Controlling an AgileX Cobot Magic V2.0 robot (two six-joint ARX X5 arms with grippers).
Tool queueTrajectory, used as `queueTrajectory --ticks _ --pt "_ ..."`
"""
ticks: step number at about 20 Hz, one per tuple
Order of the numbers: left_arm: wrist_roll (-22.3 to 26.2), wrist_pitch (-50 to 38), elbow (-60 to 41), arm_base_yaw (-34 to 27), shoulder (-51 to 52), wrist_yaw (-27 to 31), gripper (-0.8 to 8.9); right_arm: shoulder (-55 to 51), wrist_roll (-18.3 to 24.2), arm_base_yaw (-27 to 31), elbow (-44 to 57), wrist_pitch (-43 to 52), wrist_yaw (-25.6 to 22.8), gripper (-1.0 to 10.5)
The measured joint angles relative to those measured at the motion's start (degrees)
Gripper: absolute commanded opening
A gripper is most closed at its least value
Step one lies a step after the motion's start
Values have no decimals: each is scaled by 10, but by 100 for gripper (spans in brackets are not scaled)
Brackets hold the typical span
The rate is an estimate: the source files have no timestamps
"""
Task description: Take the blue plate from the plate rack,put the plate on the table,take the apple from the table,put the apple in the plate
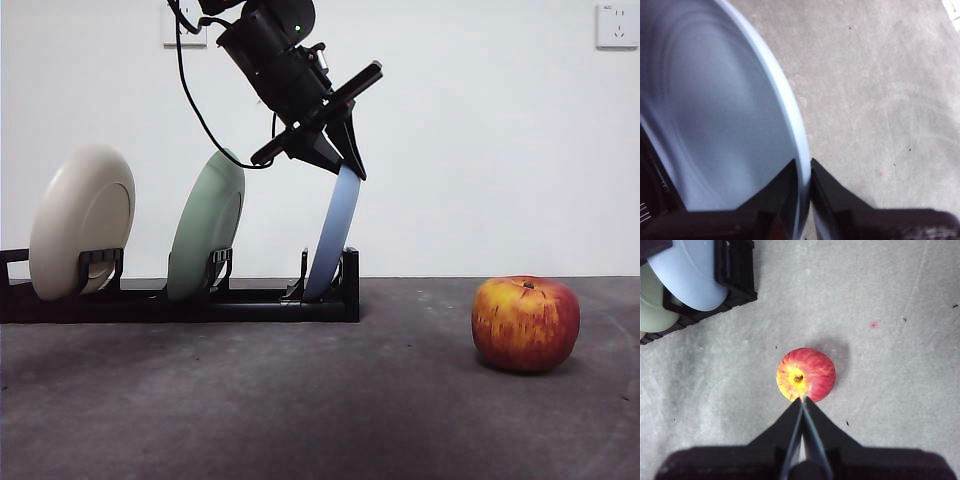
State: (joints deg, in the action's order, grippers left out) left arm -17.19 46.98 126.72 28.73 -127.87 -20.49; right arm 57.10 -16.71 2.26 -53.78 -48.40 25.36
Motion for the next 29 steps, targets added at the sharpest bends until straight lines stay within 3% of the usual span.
queueTrajectory --ticks 7,16,20,29 --pt "-12 24 30 -10 2 -25 -8 0 0 0 0 1 -1 2" --pt "-17 192 308 -6 2 -95 -8 0 0 0 0 2 -9 2" --pt "22 286 403 0 2 -96 -8 0 0 0 0 2 -9 2" --pt "78 292 436 42 30 -138 -8 0 0 0 0 0 -9 2"
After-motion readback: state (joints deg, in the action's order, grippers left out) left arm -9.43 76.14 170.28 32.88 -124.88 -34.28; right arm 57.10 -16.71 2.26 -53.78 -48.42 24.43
